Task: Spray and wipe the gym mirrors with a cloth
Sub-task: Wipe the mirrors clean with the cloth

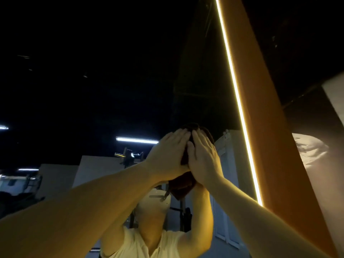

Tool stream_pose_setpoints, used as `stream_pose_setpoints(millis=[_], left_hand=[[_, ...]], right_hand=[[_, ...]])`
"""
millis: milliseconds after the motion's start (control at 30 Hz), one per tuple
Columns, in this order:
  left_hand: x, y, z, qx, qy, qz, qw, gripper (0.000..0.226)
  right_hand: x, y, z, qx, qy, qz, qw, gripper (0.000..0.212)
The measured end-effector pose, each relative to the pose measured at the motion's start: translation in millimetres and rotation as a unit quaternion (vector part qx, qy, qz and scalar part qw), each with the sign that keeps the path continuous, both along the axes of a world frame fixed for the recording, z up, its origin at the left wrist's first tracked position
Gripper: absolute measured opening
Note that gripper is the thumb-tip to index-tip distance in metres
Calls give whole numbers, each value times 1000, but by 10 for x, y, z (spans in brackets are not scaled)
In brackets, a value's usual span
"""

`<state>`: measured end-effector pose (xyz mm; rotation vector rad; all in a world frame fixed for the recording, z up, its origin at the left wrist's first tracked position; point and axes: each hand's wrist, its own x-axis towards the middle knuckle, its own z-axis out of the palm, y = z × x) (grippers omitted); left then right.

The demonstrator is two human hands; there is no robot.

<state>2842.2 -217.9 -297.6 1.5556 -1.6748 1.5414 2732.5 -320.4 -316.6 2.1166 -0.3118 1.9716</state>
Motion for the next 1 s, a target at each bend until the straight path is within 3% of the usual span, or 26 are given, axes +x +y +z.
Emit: stream_pose_setpoints(millis=[67, 133, 267, 333, 433, 533, 633, 700, 800, 900, 1000], left_hand=[[181, 203, -125, -36, 34, 8, 999, 83], [371, 424, -186, -71, 15, 28, 997, 76], [689, 653, -116, -88, 14, 114, 989, 92], [781, 646, -83, -87, 49, 147, 984, 105], [909, 585, -82, -72, 57, 159, 983, 119], [914, 559, -75, -75, 54, 142, 986, 127], [932, 582, -69, -77, 48, 134, 987, 127], [987, 595, -75, -84, 29, 139, 986, 122], [1049, 556, -105, -89, 21, 139, 986, 116], [1063, 539, -189, -87, 46, 121, 988, 116], [1036, 535, -353, -92, 54, 107, 988, 113]], right_hand=[[119, 94, 76, 35, 3, -67, 997, 66], [309, 199, 191, 33, 38, -128, 990, 78], [348, 281, 456, -85, 148, -197, 965, 72], [67, 8, 674, -79, 102, -218, 967, 66], [-305, -386, 892, 89, -41, -237, 967, 64], [40, -164, 870, 138, -79, -217, 963, 66], [631, 341, 618, 46, 11, -204, 978, 64], [827, 563, 429, -23, 105, -222, 969, 62], [542, 404, 362, -100, 180, -208, 956, 62], [-6, -122, 439, -47, 74, -206, 975, 60], [-239, -456, 513, 156, -94, -231, 956, 62]])
